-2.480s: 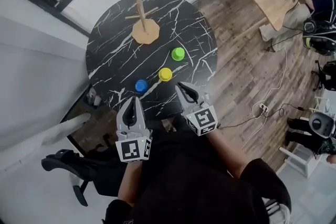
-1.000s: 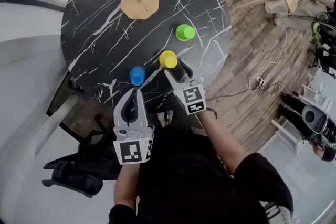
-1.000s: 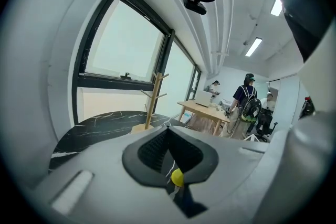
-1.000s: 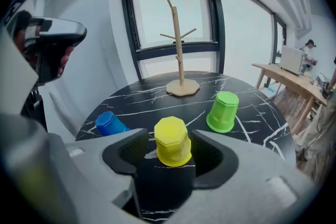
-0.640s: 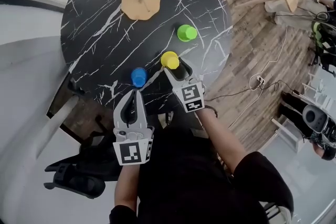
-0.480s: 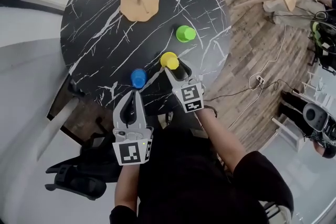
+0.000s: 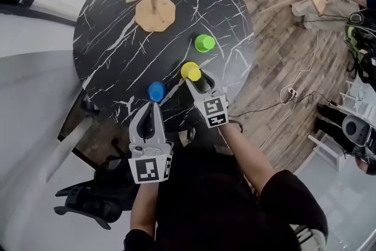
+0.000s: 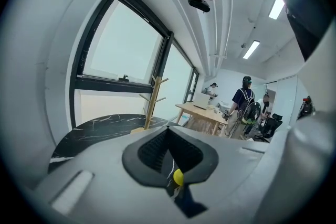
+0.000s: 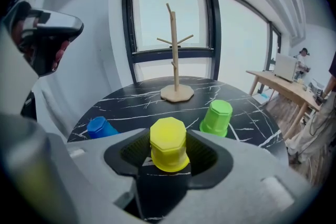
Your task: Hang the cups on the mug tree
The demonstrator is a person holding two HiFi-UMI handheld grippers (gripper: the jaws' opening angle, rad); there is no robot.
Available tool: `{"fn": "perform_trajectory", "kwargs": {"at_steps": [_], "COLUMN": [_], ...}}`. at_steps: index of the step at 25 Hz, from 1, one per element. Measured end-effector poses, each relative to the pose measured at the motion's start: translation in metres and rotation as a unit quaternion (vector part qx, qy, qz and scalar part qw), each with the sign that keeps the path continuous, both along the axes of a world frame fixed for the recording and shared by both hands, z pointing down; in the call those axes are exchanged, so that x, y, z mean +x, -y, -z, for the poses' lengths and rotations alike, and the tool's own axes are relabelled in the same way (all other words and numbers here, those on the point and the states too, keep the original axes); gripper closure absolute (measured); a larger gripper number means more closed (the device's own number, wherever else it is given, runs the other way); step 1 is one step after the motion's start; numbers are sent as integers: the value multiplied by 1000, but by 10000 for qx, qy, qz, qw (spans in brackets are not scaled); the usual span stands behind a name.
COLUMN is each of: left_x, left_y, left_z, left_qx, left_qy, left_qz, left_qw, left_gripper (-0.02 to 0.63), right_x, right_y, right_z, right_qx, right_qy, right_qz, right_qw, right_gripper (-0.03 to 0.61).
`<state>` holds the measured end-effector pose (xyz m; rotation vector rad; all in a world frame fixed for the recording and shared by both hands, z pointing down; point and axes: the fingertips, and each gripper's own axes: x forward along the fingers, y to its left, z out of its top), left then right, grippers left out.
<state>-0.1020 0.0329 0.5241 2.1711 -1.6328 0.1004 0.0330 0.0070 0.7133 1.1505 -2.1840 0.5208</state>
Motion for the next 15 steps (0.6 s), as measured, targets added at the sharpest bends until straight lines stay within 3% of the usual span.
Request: {"fn": "perform_trajectory", "kwargs": {"at_steps": [15], "left_x": [10], "left_y": [4], "left_z": [51], "left_qx": [272], "left_qy": [101], "left_qz": [19], "left_qw": [9996], "left_gripper": [612], "right_x": [11], "right_y": [-2], "right_z": [66], "right_qx": [233], "right_qy": [188], "right_qz": [-69], "right_qw": [9995], "right_gripper": [368]}}
